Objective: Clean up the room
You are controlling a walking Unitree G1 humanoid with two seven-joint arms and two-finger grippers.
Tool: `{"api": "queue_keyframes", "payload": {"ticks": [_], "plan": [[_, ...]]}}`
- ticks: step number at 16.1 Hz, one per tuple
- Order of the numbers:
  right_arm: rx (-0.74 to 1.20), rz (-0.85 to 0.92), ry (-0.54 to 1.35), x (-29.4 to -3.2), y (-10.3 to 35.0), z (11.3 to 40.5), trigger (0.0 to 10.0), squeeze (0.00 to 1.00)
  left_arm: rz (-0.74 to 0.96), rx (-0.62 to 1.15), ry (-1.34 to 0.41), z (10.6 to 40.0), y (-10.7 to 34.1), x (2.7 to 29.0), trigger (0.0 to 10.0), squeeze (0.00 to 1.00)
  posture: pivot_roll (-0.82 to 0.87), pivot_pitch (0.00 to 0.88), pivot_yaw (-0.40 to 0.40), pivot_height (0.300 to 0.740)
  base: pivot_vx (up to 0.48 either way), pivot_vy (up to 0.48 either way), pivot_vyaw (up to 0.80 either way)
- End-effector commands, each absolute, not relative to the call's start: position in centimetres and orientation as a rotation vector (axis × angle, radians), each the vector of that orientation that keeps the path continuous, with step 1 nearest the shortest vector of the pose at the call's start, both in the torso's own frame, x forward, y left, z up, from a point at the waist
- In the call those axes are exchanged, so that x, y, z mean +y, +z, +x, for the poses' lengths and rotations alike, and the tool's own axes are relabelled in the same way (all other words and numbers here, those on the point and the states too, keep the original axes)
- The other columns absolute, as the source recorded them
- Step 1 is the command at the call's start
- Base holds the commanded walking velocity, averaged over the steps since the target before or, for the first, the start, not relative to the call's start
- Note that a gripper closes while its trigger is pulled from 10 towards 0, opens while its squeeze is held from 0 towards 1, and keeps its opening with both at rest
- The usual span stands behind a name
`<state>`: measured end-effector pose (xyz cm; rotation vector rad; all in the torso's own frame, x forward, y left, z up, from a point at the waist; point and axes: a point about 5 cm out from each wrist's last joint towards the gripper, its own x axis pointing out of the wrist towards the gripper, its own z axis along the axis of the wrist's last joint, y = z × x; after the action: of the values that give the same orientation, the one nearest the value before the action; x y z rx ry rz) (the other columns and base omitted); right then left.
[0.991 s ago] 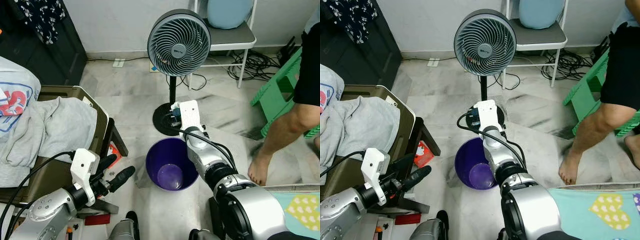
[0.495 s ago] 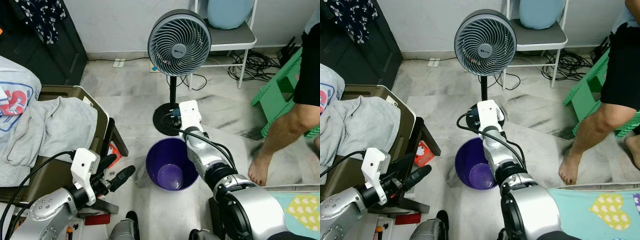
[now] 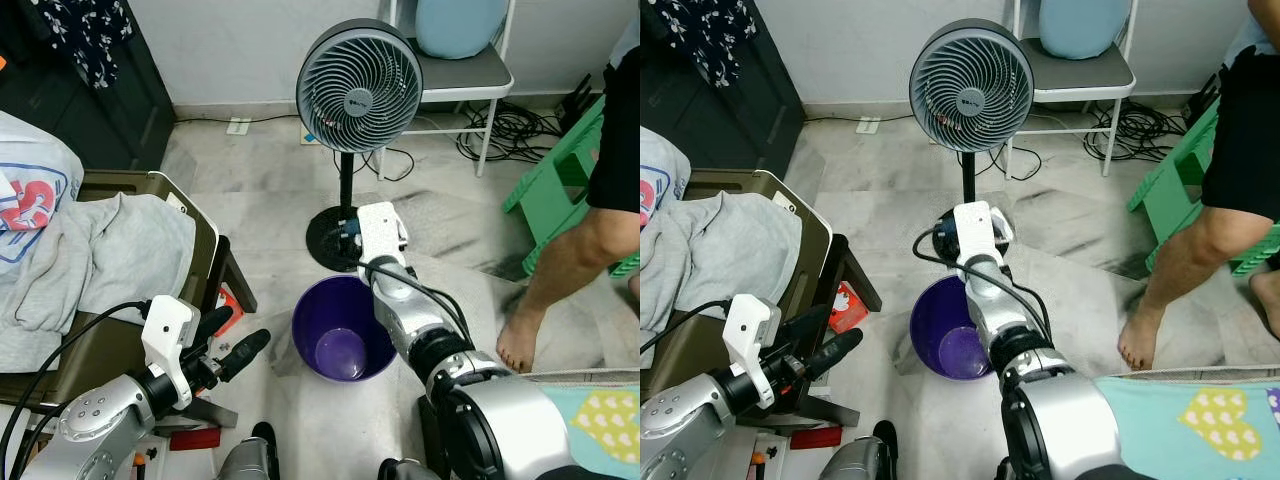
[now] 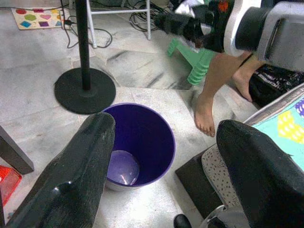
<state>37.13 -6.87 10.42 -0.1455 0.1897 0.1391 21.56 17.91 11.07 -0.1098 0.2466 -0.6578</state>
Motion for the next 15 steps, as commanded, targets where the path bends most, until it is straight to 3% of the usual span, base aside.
{"api": "queue_keyframes", "payload": {"ticks": [1,15], "plan": [[0.197,-0.131,0.145,-6.6,10.0,36.8,10.0,1.00,-0.108,0.270,-0.645,21.4,10.6,18.2,10.0,0.00,0.17,0.239,0.061,0.740,0.000,0.000,0.00],[0.266,-0.141,0.092,-8.3,7.4,35.5,10.0,1.00,-0.100,0.267,-0.643,21.7,10.6,18.2,10.0,0.00,0.17,0.232,0.072,0.740,0.000,0.000,0.00]]}}
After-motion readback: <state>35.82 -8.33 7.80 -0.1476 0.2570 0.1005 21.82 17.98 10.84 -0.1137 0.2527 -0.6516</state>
